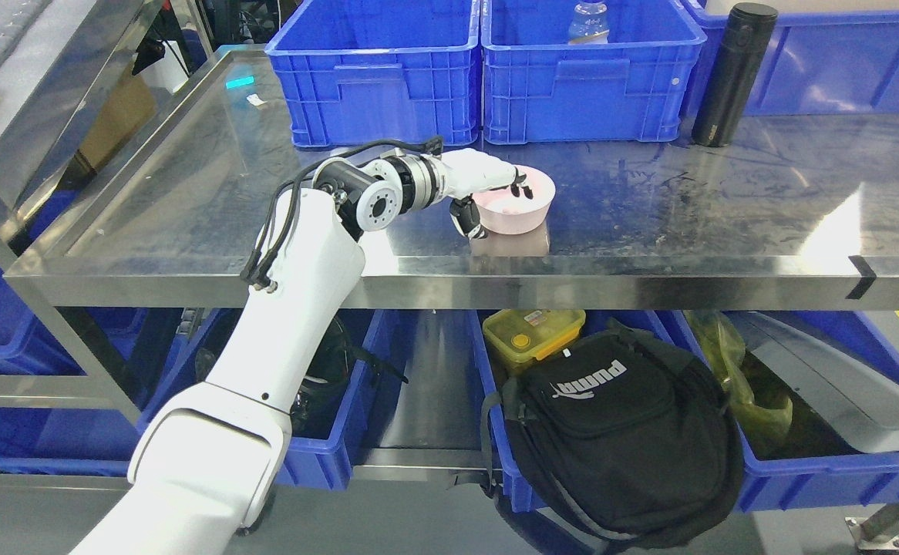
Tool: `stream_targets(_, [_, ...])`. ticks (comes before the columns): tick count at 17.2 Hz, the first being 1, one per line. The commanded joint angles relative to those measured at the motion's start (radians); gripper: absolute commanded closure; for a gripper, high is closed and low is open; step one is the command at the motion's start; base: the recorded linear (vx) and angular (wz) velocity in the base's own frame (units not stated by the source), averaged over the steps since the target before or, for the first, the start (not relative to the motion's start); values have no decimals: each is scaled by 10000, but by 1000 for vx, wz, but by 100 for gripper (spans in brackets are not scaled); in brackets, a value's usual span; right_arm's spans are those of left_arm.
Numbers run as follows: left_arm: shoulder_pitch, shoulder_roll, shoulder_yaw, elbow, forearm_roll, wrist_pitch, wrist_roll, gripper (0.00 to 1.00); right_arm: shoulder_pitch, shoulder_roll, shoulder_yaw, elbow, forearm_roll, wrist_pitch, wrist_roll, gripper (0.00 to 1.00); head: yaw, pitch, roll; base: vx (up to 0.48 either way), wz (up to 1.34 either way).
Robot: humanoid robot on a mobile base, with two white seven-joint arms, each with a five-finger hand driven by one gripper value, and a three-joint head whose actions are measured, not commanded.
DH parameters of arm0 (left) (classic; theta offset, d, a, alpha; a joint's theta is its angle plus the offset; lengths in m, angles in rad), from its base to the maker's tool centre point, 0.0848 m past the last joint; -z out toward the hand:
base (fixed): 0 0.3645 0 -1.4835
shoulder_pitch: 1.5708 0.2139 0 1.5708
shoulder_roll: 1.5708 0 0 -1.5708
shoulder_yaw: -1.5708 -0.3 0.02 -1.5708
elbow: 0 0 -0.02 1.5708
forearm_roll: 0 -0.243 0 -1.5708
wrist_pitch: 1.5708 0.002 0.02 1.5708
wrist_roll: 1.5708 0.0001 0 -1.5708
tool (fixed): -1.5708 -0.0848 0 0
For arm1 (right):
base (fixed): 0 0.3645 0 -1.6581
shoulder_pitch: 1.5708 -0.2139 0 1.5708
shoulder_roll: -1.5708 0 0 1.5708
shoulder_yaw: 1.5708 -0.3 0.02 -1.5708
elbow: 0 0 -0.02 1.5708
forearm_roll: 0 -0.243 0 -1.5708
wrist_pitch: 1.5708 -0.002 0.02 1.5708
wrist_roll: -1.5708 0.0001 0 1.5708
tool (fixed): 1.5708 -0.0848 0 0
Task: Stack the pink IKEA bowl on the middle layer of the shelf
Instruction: 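Close the left hand fingers around the pink bowl's rim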
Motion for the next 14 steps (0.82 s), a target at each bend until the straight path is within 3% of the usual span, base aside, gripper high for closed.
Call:
stream_targets(1, [-62, 123, -114, 1375, 51, -177, 41, 36, 215, -175, 0, -175, 0, 6, 2, 0, 0, 0, 0, 0, 0])
stream_targets(5, [-78, 123, -8, 1529, 266, -867, -5, 60, 215, -175, 0, -175, 0, 6, 2, 0, 0, 0, 0, 0, 0])
stream_targets(8, [-78, 123, 573, 1437, 281, -1663, -51, 96, 215, -175, 0, -175, 0, 6, 2, 0, 0, 0, 0, 0, 0])
stream_targets(9, [-78, 123, 819, 1407, 281, -2076, -51, 100, 215, -175, 0, -175, 0, 6, 2, 0, 0, 0, 0, 0, 0])
stream_targets(14, [-93, 123, 2153, 519, 998, -2936, -264, 100, 215, -175, 0, -175, 0, 6, 2, 0, 0, 0, 0, 0, 0])
